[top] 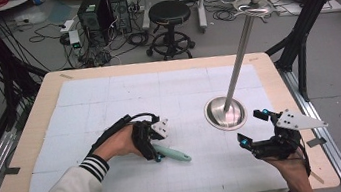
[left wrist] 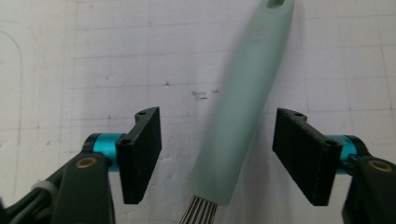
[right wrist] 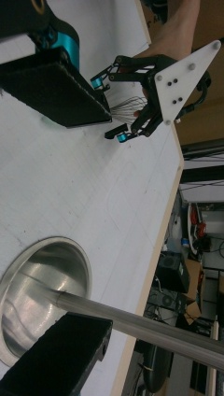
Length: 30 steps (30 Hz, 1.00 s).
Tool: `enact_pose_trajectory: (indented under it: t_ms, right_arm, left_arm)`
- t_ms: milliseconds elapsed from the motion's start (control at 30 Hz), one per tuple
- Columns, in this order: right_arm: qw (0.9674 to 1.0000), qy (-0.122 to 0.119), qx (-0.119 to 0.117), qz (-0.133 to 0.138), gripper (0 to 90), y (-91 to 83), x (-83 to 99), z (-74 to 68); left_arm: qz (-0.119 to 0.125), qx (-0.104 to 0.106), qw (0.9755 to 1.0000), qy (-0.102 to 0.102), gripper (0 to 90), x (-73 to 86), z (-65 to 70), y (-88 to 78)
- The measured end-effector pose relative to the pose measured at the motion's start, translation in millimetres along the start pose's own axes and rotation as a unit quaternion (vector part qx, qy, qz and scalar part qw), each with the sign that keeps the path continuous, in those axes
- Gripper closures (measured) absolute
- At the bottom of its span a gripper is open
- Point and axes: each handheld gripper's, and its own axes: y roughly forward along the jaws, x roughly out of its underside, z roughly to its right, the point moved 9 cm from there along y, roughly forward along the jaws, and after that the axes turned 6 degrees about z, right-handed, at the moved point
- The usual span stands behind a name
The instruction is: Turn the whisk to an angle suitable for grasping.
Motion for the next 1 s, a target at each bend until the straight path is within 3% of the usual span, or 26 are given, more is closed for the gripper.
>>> enact_pose_trajectory:
  t_ms: [567, 733, 867, 933, 1000]
  right_arm:
    - [1.0, 0.002, -0.001, -0.002, 2.4, 0.2, 1.0, -0.6]
    - [1.0, 0.003, 0.001, -0.001, 2.4, 0.2, 1.2, 0.0]
    - [1.0, 0.001, -0.001, -0.001, 2.4, 0.7, 0.4, -1.1]
    - [1.0, 0.002, -0.002, -0.002, 2.4, 0.7, 0.1, -1.7]
    - [1.0, -0.001, -0.001, 0.0, 2.4, 0.7, -0.4, -1.2]
  left_arm:
    - [-0.041, 0.014, 0.999, 0.008, 56.7, 8.0, 2.9, 2.9]
    - [-0.04, 0.016, 0.999, 0.006, 59.6, 8.0, 3.7, 2.8]
    - [-0.04, 0.023, 0.9988, 0.015, 62.5, 8.3, 6.8, 2.3]
    - [-0.048, 0.027, 0.998, 0.03, 64.9, 8.7, 7.3, 0.8]
    - [-0.044, 0.026, 0.9984, 0.024, 67.7, 8.2, 10.7, 1.6]
